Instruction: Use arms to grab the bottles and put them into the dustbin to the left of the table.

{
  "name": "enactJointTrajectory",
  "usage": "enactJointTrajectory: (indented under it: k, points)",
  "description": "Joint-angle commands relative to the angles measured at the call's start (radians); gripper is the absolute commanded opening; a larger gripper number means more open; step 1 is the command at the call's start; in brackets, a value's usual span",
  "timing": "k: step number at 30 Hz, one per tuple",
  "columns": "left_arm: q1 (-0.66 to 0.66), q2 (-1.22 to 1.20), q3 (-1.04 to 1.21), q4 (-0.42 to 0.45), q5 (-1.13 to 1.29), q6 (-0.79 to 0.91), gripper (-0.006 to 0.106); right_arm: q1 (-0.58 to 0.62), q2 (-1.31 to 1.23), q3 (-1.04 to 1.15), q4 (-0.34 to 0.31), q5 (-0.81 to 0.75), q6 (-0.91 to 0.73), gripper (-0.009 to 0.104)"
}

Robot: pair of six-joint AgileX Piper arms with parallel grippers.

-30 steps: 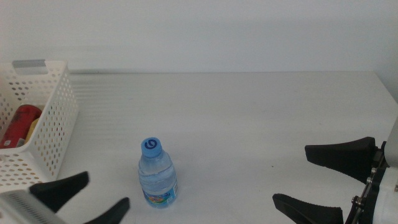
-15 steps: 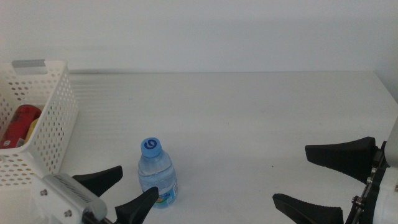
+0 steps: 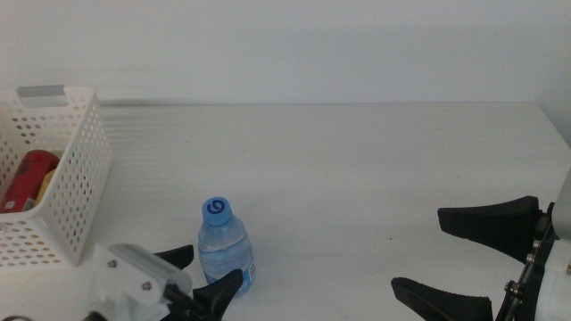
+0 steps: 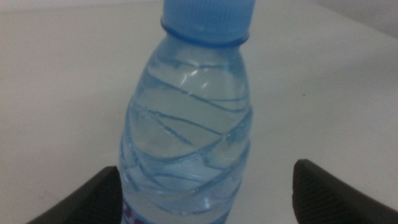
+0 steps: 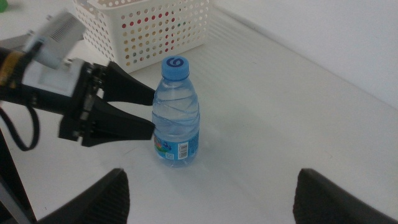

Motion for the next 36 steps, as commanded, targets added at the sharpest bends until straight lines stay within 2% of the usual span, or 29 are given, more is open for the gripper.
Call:
enactJointTrajectory:
  k: [1, 20, 24, 26, 29, 32, 35, 36]
  points:
    - [-0.004, 0.017, -0.037, -0.017, -0.184, -0.005, 0.09, 0.003, -0.006, -0.025, 0.0, -0.07, -0.009, 0.07]
    - [-0.004, 0.153, -0.187, -0.017, -0.184, 0.007, 0.09, 0.003, -0.006, -0.025, 0.0, -0.07, -0.009, 0.07]
    - [-0.004, 0.177, -0.209, -0.016, -0.184, 0.061, 0.086, 0.003, -0.006, -0.025, 0.0, -0.07, -0.009, 0.07]
    - [-0.004, 0.191, -0.218, -0.016, -0.184, 0.086, 0.08, 0.003, -0.006, -0.025, 0.0, -0.07, -0.009, 0.07]
    - [-0.004, 0.2, -0.22, -0.017, -0.184, 0.1, 0.065, 0.003, -0.006, -0.025, 0.0, -0.07, -0.009, 0.07]
    - [-0.004, 0.2, -0.22, -0.017, -0.184, 0.044, 0.041, 0.003, -0.006, -0.025, 0.0, -0.07, -0.009, 0.07]
    - [-0.004, 0.191, -0.22, -0.017, -0.171, -0.026, 0.009, 0.003, -0.006, -0.025, 0.0, -0.07, -0.009, 0.07]
    - [-0.004, 0.185, -0.22, -0.016, -0.159, -0.045, 0.001, 0.003, -0.006, -0.025, 0.0, -0.07, -0.009, 0.07]
